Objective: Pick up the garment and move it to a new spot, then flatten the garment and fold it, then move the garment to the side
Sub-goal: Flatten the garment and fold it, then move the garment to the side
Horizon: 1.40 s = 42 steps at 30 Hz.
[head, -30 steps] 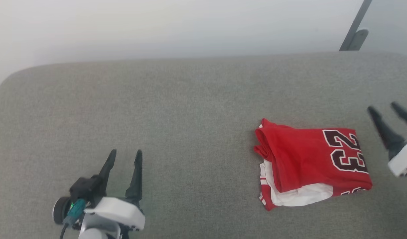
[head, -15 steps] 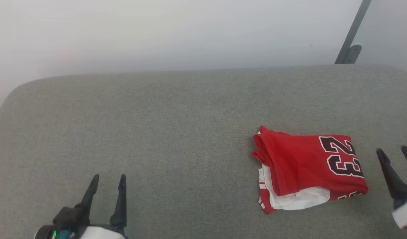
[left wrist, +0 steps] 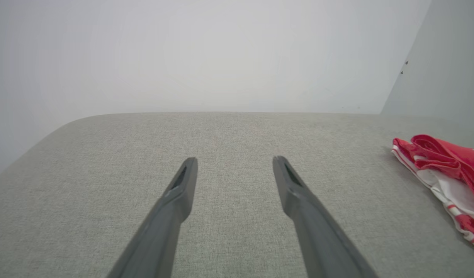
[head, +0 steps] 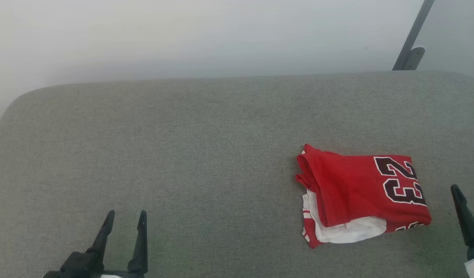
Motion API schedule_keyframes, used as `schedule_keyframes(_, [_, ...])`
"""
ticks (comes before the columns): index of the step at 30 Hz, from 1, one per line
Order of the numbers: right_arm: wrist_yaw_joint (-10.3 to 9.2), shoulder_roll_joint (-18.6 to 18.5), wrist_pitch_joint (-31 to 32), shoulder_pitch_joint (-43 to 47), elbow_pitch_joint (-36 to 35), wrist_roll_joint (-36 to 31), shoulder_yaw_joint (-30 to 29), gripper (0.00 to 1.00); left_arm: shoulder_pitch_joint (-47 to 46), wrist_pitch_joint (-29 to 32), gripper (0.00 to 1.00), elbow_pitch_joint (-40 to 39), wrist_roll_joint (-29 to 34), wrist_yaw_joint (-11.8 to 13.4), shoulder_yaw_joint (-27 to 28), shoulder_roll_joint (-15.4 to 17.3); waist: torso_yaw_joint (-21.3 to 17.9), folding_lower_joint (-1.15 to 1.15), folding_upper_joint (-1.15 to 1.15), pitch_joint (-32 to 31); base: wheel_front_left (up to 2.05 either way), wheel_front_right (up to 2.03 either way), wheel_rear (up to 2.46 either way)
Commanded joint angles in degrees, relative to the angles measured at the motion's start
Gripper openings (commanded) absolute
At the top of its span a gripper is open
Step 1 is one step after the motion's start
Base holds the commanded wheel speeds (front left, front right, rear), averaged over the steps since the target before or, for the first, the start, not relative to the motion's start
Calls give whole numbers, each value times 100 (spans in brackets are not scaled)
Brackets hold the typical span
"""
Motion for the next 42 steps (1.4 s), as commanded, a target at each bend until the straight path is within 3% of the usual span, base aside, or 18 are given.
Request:
schedule_keyframes(1, [0, 55, 12, 68, -46, -47, -22, 100, -40, -27, 100, -14, 22, -7, -21, -11, 7, 0, -1, 1, 0, 0, 0])
schedule_keyframes(6, [0, 98, 170, 41, -62, -7, -28, 100, -112, -27, 100, -5, 26, -7, -73, -16, 31, 0, -1, 32, 0, 0, 0])
schedule_keyframes(12, [0, -252, 786, -452, 36, 221, 60, 100, -522, -27, 100, 59, -109, -10, -328, -17, 142, 0, -1, 317, 0, 0, 0])
schedule_keyframes(18, [0, -852, 1994, -1248, 344, 676, 461, 100, -1123, -27, 100, 33, -45, 14, -743, -17, 303, 0, -1, 785, 0, 0, 0])
schedule_keyframes(26, [-2, -1437, 3812, -2117, 759, 1496, 1252, 100, -1661, -27, 100, -52, -187, 276, -1237, -13, 513, 0, -1, 1347, 0, 0, 0])
schedule_keyframes(36, [0, -1546, 5019, -2351, 1059, 2060, 2149, 100, -1957, -27, 100, -67, -172, 489, -1539, -16, 652, 0, -1, 1772, 0, 0, 0])
schedule_keyframes(37, [0, -1525, 5037, -2354, 1035, 2112, 2218, 87, -1972, -27, 100, -58, -146, 502, -1551, -17, 647, 0, -1, 1786, 0, 0, 0])
schedule_keyframes(38, [0, -1528, 4995, -2369, 975, 2146, 2275, 48, -1986, -27, 100, -53, -133, 508, -1555, -17, 637, 0, -1, 1800, 0, 0, 0])
schedule_keyframes(39, [1, -1518, 4922, -2380, 942, 2212, 2286, 17, -1990, -27, 100, -42, -107, 500, -1556, -17, 615, 0, -1, 1811, 0, 0, 0])
schedule_keyframes(40, [1, -1523, 4830, -2407, 927, 2243, 2281, 0, -2005, -27, 100, -38, -82, 500, -1548, -17, 587, 0, -1, 1821, 0, 0, 0])
schedule_keyframes(42, [0, -1555, 4603, -2454, 916, 2328, 2224, 0, -2004, -27, 100, -51, -80, 490, -1520, -16, 509, 0, -1, 1825, 0, 0, 0])
